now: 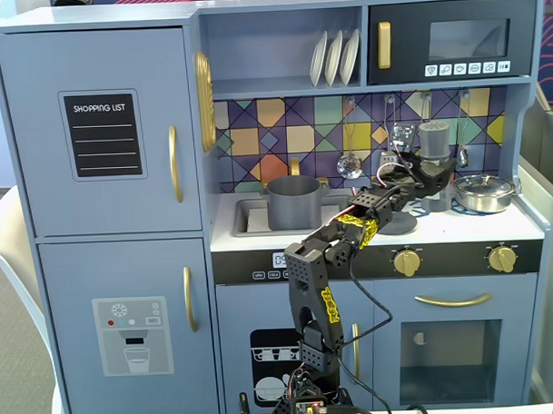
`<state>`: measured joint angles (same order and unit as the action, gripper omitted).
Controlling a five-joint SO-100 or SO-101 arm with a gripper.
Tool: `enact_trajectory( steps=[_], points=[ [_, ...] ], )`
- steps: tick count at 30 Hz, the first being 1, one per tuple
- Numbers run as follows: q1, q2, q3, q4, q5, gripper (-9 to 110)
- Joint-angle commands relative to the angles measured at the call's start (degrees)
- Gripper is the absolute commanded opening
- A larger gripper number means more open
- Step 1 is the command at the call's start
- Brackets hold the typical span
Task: Put salt in the gray recipient
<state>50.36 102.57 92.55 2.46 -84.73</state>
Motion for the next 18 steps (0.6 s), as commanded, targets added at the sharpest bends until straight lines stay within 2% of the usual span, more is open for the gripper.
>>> enact_trajectory(
  steps=[1, 18],
  points=[
    [1.6, -0.6, -0.8, -3.3, -0.4, 0],
    [2.3, -6.9, -1.2, -6.1, 2.8, 0]
  ],
)
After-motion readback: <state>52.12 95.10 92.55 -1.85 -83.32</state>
